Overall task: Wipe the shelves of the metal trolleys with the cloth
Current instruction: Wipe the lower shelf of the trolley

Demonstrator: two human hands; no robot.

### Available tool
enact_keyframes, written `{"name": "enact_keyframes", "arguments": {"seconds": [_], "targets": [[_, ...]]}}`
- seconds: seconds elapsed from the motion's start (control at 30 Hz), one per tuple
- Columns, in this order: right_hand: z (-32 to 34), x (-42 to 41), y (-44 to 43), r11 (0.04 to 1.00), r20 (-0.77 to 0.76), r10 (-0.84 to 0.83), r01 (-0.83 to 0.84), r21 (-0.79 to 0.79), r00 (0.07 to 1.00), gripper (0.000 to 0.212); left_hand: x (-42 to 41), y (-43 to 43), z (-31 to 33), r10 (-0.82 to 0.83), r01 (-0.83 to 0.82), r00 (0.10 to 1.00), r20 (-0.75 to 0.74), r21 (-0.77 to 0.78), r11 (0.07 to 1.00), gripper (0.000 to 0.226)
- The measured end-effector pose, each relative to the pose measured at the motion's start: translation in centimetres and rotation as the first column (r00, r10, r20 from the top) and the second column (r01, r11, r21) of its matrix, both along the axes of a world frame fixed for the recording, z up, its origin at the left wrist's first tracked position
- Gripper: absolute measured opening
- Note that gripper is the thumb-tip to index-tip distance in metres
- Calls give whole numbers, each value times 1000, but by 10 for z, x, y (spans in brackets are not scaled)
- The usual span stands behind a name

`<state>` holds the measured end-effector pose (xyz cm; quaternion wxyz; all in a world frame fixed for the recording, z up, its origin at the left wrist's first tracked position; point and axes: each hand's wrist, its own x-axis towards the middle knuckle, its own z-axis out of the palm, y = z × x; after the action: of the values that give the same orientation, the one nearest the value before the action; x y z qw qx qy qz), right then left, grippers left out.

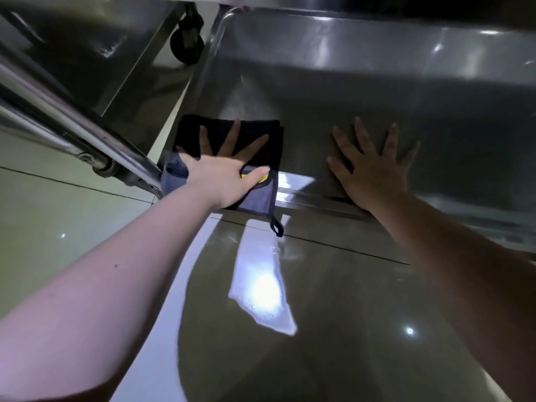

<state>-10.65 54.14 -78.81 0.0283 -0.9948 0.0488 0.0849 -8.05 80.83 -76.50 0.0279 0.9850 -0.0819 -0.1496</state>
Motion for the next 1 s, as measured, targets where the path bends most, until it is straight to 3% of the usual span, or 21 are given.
{"name": "enact_keyframes", "arguments": {"seconds": [0.3,0.57,0.73,0.8,1.0], "targets": [[2,4,1,998,-43,-13,11,-59,999,61,89,-23,-12,-102,104,980,169,2,995,59],[3,1,-1,1000,-49,4,-4,-16,999,60,145,-79,-6,32,-33,995,96,7,999,64],[3,3,-6,999,-79,-24,21,-37,997,63,108,-133,-11,-218,220,968,121,2,976,61],[2,1,-5,999,-72,-18,15,-35,997,64,103,-127,-16,-248,250,959,136,1,968,59],[-1,0,-1,1000,-2,-14,14,24,1000,62,132,-33,-10,-36,39,987,155,-14,999,57]]}}
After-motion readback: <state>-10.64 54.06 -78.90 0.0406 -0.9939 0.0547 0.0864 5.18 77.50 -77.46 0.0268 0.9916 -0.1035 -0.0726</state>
